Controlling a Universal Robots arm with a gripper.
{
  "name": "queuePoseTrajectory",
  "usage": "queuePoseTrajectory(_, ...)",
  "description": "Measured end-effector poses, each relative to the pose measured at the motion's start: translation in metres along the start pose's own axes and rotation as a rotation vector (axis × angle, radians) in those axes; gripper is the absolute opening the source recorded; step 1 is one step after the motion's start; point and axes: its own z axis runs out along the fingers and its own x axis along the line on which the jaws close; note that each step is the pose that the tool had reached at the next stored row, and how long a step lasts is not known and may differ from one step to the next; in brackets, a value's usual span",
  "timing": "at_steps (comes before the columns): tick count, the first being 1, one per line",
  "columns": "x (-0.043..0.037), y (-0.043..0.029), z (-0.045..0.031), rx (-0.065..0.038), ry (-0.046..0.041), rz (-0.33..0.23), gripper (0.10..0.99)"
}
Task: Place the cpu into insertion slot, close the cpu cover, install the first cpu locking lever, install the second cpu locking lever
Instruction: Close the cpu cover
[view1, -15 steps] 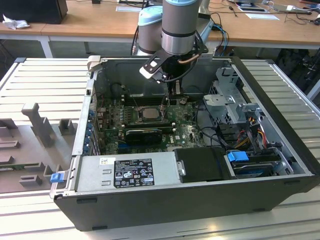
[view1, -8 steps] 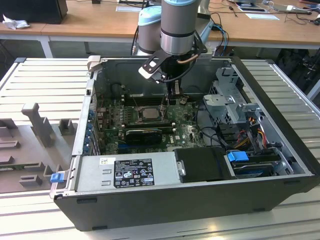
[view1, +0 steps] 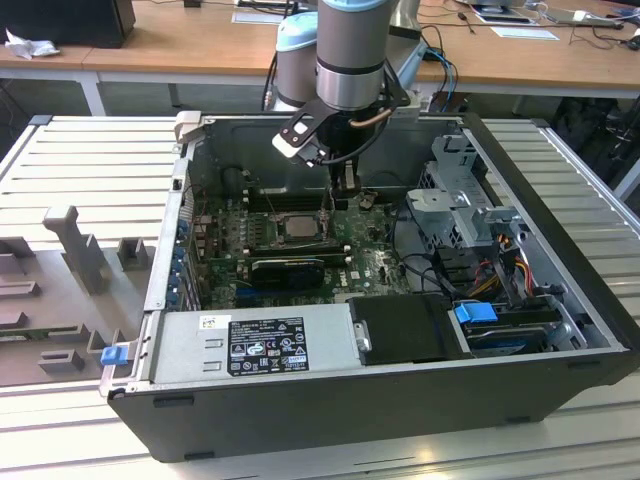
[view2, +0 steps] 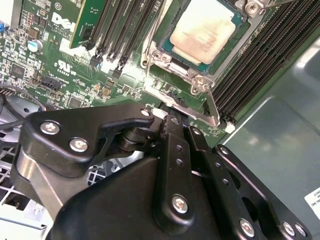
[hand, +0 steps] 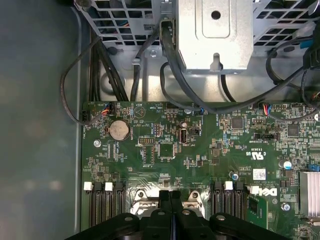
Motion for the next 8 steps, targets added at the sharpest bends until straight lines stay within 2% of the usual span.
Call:
queuePoseTrajectory(7,0.0000,-0.0043,-0.0002,0.000,0.0001,0.000,0.106)
queuePoseTrajectory(8,0.0000,-0.0068,-0.0003,0.000,0.0001,0.000,0.106)
